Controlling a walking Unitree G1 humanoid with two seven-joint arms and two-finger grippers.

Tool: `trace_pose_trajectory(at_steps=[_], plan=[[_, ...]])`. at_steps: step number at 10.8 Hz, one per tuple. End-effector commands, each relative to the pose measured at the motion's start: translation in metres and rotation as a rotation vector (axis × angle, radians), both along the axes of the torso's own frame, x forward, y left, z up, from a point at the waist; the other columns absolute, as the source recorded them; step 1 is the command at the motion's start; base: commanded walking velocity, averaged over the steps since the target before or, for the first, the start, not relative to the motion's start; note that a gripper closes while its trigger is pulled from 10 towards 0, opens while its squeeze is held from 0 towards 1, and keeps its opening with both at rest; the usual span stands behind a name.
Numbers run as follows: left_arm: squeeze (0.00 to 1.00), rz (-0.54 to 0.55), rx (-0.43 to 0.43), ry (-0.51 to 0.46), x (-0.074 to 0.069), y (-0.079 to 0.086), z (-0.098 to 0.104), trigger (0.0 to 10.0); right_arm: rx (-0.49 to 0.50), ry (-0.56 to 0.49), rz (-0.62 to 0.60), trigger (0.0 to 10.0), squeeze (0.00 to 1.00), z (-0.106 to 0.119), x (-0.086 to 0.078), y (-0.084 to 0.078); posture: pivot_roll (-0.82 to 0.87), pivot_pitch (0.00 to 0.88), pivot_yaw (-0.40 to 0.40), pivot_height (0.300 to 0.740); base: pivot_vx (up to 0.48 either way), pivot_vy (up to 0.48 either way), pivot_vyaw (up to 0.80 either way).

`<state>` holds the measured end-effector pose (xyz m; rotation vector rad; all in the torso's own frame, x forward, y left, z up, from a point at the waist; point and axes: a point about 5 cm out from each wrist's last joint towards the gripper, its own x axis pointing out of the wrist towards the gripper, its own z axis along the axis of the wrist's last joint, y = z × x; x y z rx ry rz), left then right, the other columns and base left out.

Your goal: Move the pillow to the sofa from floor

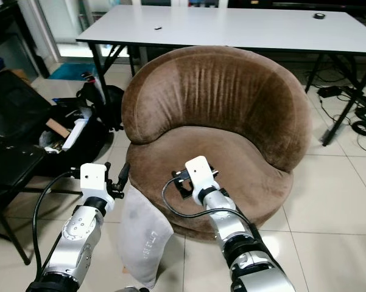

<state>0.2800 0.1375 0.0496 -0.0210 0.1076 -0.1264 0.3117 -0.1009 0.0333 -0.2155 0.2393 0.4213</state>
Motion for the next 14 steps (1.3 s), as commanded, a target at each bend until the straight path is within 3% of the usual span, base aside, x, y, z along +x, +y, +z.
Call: trace_pose_trajectory(at_steps=[1,3,4,7,14], plan=[[0.00,0.009,0.007,0.001,0.000,0.001,-0.001,10.0,0.013,0.003,0.000,10.0,0.00,0.000,-0.001,0.000,-0.07,0.000,0.037,0.727,0.000,0.000,0.00],[0.00,0.031,-0.101,0.020,0.002,-0.002,0.001,10.0,0.015,0.007,0.000,10.0,0.00,-0.002,-0.002,-0.001,-0.08,0.000,0.038,0.727,-0.456,0.000,0.00],[0.00,0.025,-0.112,0.018,0.002,-0.004,0.002,10.0,0.016,0.008,0.000,10.0,0.00,-0.002,-0.003,-0.001,-0.08,0.000,0.037,0.727,-0.296,0.382,0.00],[0.00,0.016,-0.054,-0.021,0.001,-0.006,0.004,10.0,0.019,0.009,0.001,10.0,0.00,-0.003,-0.004,-0.001,-0.08,0.000,0.038,0.727,-0.099,0.127,0.00],[0.00,0.020,-0.033,-0.018,0.000,-0.012,0.005,10.0,0.017,0.010,0.005,10.0,0.00,-0.003,-0.005,-0.001,-0.08,0.000,0.036,0.727,0.000,0.000,0.00]])
